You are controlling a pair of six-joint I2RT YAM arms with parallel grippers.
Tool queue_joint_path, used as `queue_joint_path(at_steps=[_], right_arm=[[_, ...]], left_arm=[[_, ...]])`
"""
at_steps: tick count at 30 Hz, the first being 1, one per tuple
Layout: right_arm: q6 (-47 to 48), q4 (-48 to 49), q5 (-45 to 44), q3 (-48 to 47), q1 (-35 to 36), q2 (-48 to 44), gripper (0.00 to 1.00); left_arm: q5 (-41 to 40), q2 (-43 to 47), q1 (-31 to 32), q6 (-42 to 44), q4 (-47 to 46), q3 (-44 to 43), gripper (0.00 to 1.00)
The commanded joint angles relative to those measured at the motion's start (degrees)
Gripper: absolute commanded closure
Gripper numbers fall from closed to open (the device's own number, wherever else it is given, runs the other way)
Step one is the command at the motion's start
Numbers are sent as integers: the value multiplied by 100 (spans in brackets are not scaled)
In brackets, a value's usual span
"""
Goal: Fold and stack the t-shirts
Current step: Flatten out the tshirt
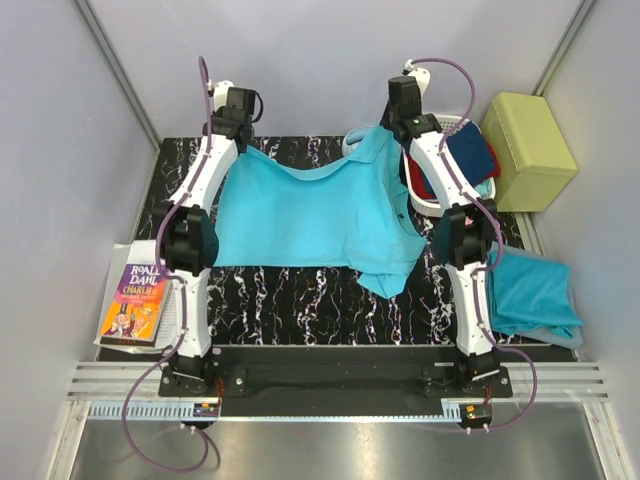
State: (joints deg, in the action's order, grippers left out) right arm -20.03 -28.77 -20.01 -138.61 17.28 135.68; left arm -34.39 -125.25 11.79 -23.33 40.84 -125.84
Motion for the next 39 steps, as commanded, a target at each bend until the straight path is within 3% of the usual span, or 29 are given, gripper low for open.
queue_joint_path(at_steps=[1, 2, 5, 6, 7, 11, 15, 22, 27, 31, 39], right_arm=[[-141, 197, 567, -386, -189, 222, 90], [-133, 188, 612, -369, -207, 275, 78], [-80, 179, 656, -351, -207, 240, 52], [-80, 153, 674, -360, -207, 231, 46], [-80, 135, 648, -386, -199, 196, 32], [-45, 65, 507, -290, -146, -251, 17], [113, -110, 148, 306, 248, -1024, 15], [-211, -155, -381, 3352, 1285, -3192, 20], [-659, -717, -206, 4630, 1515, -4004, 22], [-748, -761, -223, 5728, 1682, -4706, 23], [-1116, -1165, -100, 6784, 2103, -5358, 34]], left_arm=[[459, -438, -168, -31, -6, -485, 80], [503, -482, -160, -48, 20, -546, 63], [416, -421, -133, -154, 91, -538, 38], [364, -378, -116, -145, 82, -529, 34], [328, -247, -98, -145, 99, -520, 30], [240, 246, 16, -137, 100, -398, 23], [179, 975, 305, -189, 65, 198, 22], [-576, 3233, 1850, -268, -488, 2982, 22], [11, 4533, 2029, -804, -481, 4804, 22], [117, 4922, 2326, -857, -411, 5490, 25], [609, 5248, 2811, -1121, -375, 6326, 28]])
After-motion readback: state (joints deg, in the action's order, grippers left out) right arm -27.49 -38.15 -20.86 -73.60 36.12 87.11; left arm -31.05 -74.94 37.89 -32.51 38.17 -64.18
